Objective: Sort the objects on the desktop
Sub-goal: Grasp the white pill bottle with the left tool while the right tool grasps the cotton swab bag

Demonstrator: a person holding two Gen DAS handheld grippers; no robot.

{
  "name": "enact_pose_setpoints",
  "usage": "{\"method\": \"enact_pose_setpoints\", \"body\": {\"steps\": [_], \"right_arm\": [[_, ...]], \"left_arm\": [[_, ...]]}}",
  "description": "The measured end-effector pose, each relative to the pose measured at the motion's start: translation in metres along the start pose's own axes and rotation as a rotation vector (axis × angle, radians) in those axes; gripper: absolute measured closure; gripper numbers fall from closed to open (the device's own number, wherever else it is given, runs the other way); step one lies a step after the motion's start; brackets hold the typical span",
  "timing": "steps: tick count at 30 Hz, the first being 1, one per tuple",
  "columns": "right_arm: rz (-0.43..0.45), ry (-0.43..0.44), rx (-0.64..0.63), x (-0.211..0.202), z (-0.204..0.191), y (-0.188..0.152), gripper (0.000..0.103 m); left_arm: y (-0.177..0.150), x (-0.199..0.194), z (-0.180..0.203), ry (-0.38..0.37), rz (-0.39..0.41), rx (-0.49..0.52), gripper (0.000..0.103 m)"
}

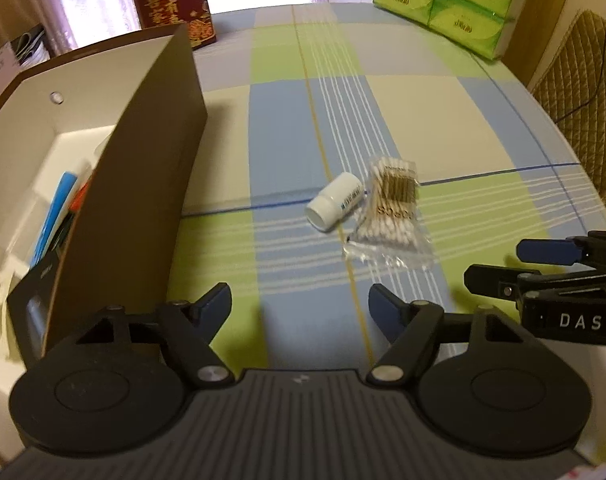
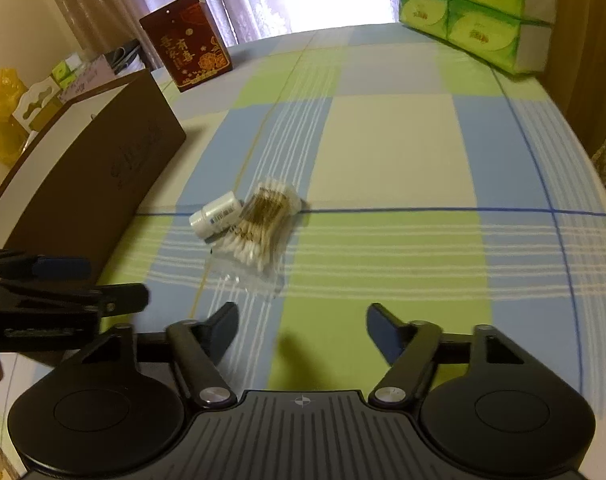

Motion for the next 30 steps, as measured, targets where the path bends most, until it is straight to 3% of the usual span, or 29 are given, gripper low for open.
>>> {"method": "enact_pose_setpoints", "body": {"steps": [9,14,16,20,30], "right_arm": [[-0.008,0.040,-0.021,0.030,-0.012,0.014,0.057],[-0.018,0.073,-0.080,0.046,-0.021,0.014,0.076],[-0.032,0.070,-0.107,0.051,-0.021,0.011,0.090],[-0.016,0.040,-0.125,0.049,-0.012,0.011,0.093],[-0.024,-0.047,-0.056,0.029,0.056,0.015,0.093]], "left_arm": [[0.027,0.034,0.005,-0.014,-0.022,0.089,0.042],[0.033,0.045,0.008,-0.025,-0.035,0.119,0.045],[0.034,0.047,0.010,-0.028,-0.039,0.124,0.045],[0.037,0.047,0.016,-0.051,-0.031,0.144,0.045],[0.048,0.058,0.025,-0.070,-0.032,0.161,0.052]]}}
Point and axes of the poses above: each gripper's, at about its wrist camera, not at the fingertips, and x roughly the way its jaws point, z to its right, y to its top, the point moved 10 cm from there along x, roughly the way its jaws point, and after that the axes turned 1 degree about -y, right-handed, at the moved point
